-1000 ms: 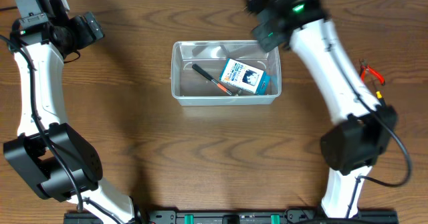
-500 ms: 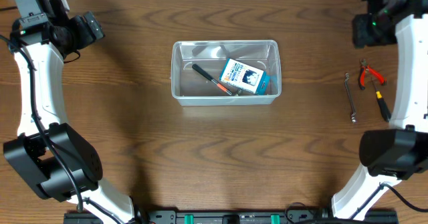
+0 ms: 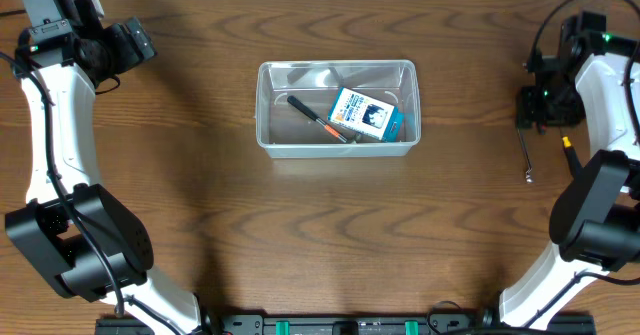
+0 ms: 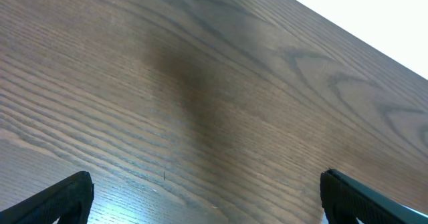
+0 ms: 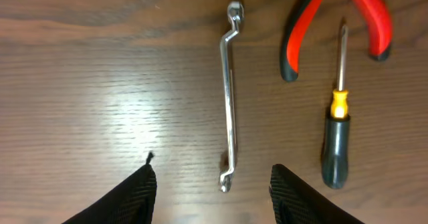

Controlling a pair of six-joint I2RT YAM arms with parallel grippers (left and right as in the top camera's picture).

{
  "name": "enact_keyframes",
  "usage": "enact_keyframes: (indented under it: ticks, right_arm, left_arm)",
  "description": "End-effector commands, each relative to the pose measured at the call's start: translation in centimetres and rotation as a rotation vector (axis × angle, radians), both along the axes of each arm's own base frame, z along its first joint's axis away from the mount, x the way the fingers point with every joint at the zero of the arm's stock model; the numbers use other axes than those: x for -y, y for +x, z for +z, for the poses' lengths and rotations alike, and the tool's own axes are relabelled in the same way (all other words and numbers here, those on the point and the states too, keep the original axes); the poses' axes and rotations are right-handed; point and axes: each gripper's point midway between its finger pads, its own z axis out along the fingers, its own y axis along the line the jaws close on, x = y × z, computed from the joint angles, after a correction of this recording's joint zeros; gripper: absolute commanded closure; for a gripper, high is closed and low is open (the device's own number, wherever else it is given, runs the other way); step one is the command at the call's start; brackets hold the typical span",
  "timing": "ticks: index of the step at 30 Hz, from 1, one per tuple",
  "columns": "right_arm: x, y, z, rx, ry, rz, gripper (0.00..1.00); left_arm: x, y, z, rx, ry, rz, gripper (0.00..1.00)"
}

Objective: Pack container
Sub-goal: 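Retract right gripper and move it over the silver wrench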

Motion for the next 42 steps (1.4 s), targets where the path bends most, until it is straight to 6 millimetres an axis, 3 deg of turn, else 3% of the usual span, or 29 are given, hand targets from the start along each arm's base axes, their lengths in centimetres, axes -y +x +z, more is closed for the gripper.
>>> enact_keyframes:
  ticks: [1, 8, 21, 42]
  right_arm:
    - [0.8, -0.6, -0.9, -0.001, 0.003, -0.002, 0.44]
    - [1.4, -1.5, -4.0, -0.006, 0.002, 0.018, 0.45]
    - [1.5, -1.6, -6.5, 0.021, -0.012, 0.059, 0.45]
    - [2.6, -2.6, -7.9, 0.011, -0.011, 0.019, 0.49]
  left_arm:
    - [0.1, 0.1, 1.4, 0.030, 0.000, -0.002, 0.02]
    - [0.1, 0.1, 1.4, 0.030, 0.000, -0.002, 0.02]
    - [0.1, 0.1, 1.4, 0.030, 0.000, -0.002, 0.02]
    - [0.1, 0.1, 1.4, 0.030, 0.000, -0.002, 0.02]
